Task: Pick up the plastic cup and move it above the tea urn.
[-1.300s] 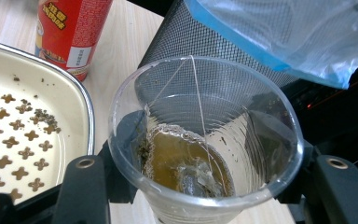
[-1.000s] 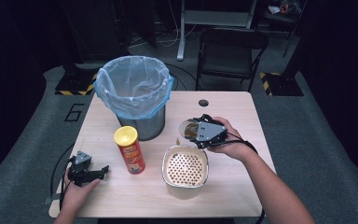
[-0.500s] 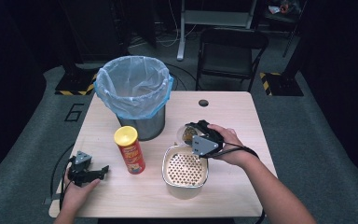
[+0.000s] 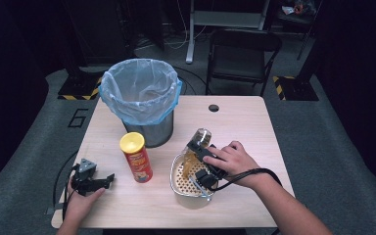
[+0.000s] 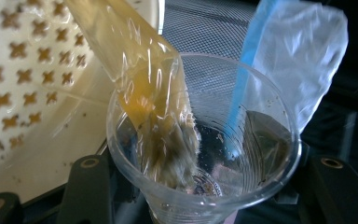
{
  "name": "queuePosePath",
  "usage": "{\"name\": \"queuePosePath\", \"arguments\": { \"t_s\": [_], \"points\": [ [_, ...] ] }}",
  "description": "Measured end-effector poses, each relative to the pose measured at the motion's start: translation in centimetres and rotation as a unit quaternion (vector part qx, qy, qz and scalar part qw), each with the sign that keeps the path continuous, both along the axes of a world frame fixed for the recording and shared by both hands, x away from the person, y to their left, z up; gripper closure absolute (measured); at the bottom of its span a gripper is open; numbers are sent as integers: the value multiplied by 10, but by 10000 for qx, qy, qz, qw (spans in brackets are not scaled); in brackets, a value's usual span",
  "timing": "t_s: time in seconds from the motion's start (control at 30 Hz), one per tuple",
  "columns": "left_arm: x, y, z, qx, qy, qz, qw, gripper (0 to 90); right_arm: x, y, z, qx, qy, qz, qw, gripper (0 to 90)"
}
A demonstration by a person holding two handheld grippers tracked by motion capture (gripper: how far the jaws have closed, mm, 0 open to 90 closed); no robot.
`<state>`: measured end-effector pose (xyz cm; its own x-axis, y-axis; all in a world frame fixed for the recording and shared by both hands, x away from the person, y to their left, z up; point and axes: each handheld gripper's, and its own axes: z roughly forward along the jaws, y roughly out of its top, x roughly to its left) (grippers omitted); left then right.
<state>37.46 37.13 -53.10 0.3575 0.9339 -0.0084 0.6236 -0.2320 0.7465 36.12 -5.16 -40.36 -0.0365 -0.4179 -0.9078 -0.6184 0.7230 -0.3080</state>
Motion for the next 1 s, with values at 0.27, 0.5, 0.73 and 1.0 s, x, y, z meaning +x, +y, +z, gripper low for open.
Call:
{"name": "queuePosePath", "arguments": {
  "t_s": [0.27, 0.5, 0.73, 1.0],
  "points": [
    [0, 0, 0, 6, 1, -9, 10000, 137, -13, 6, -19, -1006, -1207, 194, 9874, 405],
    [0, 0, 0, 6, 0, -9, 10000, 136, -16, 2, -22, -754, -1290, 30, 9888, 404],
    [0, 0, 0, 7, -2, -9, 10000, 136, -19, 2, -21, -858, -1356, 131, 9870, 402],
    [0, 0, 0, 6, 1, -8, 10000, 136, -21, 2, -18, -817, -1342, 198, 9874, 401]
  ]
}}
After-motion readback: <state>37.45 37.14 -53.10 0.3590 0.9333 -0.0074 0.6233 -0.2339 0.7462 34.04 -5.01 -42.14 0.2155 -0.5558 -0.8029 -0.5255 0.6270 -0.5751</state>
